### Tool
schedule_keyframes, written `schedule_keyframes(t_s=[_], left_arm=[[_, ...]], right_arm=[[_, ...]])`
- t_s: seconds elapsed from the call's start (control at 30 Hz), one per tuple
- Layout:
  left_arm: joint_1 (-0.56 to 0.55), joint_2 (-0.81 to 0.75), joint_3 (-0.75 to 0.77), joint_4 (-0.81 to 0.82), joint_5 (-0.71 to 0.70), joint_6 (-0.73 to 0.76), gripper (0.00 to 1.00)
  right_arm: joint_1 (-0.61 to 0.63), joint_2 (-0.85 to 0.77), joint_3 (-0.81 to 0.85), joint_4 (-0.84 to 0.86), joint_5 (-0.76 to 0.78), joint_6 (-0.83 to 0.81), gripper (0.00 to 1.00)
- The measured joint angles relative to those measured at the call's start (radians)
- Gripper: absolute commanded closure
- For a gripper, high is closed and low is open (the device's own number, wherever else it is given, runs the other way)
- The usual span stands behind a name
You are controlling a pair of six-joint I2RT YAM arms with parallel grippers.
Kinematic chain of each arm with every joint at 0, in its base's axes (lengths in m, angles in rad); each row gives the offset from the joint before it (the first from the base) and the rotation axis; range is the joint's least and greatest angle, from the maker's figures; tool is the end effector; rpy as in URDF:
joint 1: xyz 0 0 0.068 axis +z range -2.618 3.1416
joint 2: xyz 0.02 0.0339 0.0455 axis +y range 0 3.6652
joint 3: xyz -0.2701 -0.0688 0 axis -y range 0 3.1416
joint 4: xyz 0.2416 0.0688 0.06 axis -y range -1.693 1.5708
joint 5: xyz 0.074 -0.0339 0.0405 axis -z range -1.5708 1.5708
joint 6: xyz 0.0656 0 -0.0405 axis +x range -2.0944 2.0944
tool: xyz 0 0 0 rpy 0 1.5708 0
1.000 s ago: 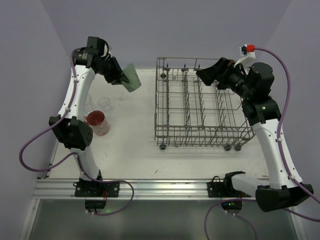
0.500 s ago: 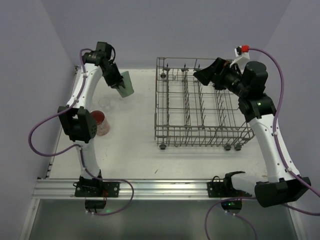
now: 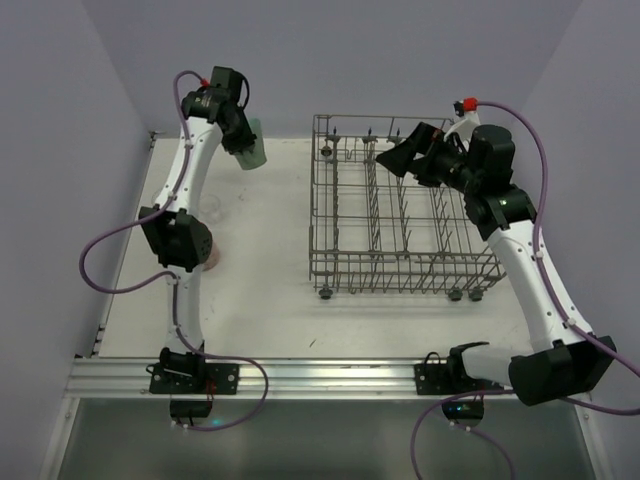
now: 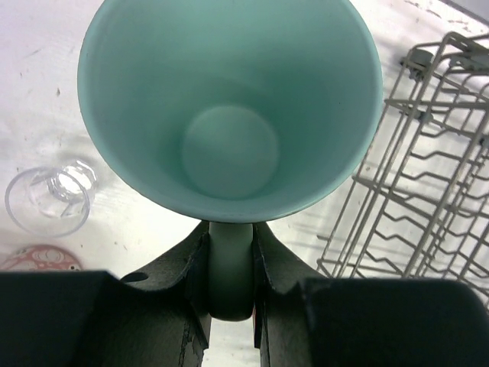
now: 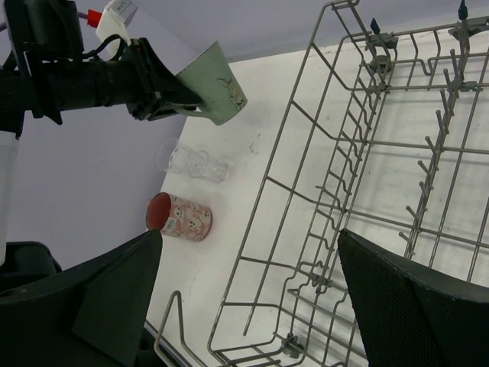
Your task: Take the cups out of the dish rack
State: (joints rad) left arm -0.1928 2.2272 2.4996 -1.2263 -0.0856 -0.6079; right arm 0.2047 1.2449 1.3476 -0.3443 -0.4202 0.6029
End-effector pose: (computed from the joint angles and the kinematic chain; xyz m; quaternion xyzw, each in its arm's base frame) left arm 0.4741 -0.0869 0.3366 -0.2089 0.9288 -0.0807 0.2952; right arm 0.2861 0.0867 0.4218 0.0262 0.7801 0.3880 0.4902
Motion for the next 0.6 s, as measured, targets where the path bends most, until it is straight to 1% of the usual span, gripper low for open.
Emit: schedule_keyframes(t_s=[0.43, 0.6], left_arm=[[-0.004, 0.242, 0.238, -0.066, -0.126, 0.000, 1.00], [-0.003, 0.290, 0.280, -0.071, -0.153, 0.000, 1.00]], right_arm=[[0.006, 0.008, -0.025, 0.001, -0.002, -0.001, 0.01], [0.006, 0.009, -0.035, 0.001, -0.002, -0.001, 0.01]])
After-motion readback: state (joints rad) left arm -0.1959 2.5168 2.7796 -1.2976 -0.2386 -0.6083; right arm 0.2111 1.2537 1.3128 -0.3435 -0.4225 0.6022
